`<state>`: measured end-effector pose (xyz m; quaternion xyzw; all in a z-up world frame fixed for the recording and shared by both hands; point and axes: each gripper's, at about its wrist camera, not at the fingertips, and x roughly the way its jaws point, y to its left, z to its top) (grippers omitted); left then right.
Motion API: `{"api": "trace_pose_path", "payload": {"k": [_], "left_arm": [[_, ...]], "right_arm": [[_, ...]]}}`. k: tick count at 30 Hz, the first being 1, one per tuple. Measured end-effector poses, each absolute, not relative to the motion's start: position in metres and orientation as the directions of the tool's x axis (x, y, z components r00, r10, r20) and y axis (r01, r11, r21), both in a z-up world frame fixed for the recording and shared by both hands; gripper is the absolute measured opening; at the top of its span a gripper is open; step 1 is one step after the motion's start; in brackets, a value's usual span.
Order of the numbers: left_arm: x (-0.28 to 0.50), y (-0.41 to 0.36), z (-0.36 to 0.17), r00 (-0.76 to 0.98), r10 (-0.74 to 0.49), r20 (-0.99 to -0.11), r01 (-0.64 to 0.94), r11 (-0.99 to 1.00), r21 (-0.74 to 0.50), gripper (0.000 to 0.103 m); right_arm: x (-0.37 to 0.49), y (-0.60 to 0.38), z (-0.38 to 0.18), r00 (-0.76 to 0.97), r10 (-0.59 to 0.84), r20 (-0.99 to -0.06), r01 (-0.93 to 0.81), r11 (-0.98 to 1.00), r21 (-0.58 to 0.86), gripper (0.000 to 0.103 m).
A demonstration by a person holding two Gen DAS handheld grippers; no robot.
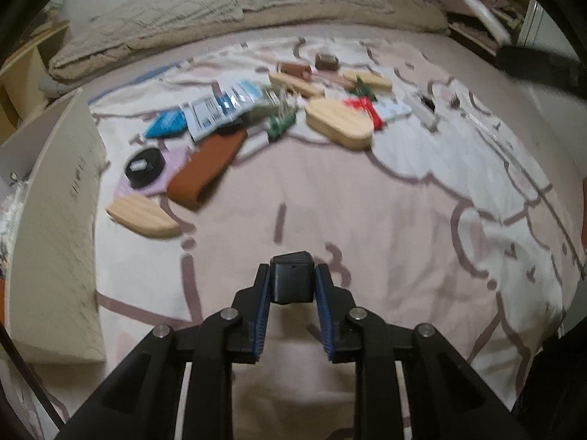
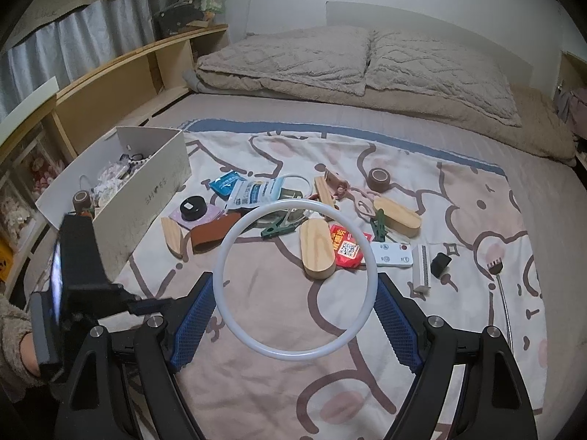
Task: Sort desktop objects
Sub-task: 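Carry the black piece with the left tool while the right tool carries the ring, then carry the black piece over the white box with the left tool while the right tool carries the ring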
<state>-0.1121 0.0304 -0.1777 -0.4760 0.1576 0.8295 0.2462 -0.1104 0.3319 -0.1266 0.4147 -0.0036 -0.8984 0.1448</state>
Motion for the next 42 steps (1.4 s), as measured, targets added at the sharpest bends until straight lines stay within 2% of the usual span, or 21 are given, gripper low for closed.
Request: {"api": "trace_pose_path", "payload": {"k": [21,29,42], "left_arm": [[-0.135,-0.002,-0.088,-0.611,0.313,-0.728,-0.465,-0.885,0.01,0.024],[-0.141,-0.035,-0.064,-0.661,0.29,-0.692,-0.389,-0.921,-0.015,0.024],[-0.164,-0.104,-0.051,-0.731,0.178,-0.659,-0.224,-0.975,-0.015,0.024]], "right_arm": [[-0.125,0.316,-0.103,-0.673,-0.25,-0.696,0.25,-0.963,0.104,0.084],[-0.134,0.297,-0.094,-0.685,-0.259,-0.681,0.265,-0.959,0.098,0.084],[-0.147,0.255,-0.088,-0.684,-0.281,-0.673,0.299,-0.95,0.093,0.084]]}}
